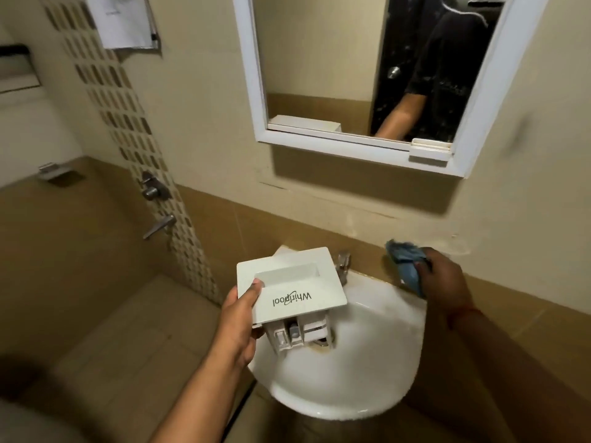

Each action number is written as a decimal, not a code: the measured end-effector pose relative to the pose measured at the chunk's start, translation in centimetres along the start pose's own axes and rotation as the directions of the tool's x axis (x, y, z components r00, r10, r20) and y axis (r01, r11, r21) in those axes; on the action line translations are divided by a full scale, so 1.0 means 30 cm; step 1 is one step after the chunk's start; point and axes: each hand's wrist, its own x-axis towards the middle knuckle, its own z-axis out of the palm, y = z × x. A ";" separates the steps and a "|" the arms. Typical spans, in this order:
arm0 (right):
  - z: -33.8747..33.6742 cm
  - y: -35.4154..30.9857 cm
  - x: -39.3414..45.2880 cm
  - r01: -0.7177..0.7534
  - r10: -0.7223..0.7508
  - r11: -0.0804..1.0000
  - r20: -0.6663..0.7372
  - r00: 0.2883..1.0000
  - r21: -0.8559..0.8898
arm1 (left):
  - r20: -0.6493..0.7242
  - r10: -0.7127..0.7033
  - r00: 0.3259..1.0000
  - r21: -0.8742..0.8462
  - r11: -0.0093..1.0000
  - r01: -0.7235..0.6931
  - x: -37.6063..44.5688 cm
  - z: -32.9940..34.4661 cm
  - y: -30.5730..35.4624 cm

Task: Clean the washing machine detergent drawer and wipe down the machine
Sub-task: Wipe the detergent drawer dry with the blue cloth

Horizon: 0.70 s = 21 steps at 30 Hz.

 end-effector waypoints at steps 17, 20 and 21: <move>0.749 -1.399 -0.846 -0.570 -0.155 0.489 0.709 0.688 0.660 | -0.434 0.162 0.886 -0.149 0.957 -0.248 -0.535 -1.333 0.284; 0.872 -1.650 -1.048 -0.565 -0.270 0.524 0.753 0.600 0.637 | -0.535 0.214 0.817 -0.111 0.941 -0.318 -0.672 -1.606 0.335; 0.912 -1.729 -1.112 -0.563 -0.304 0.523 0.757 0.579 0.640 | -0.567 0.218 0.794 -0.095 0.941 -0.326 -0.712 -1.688 0.351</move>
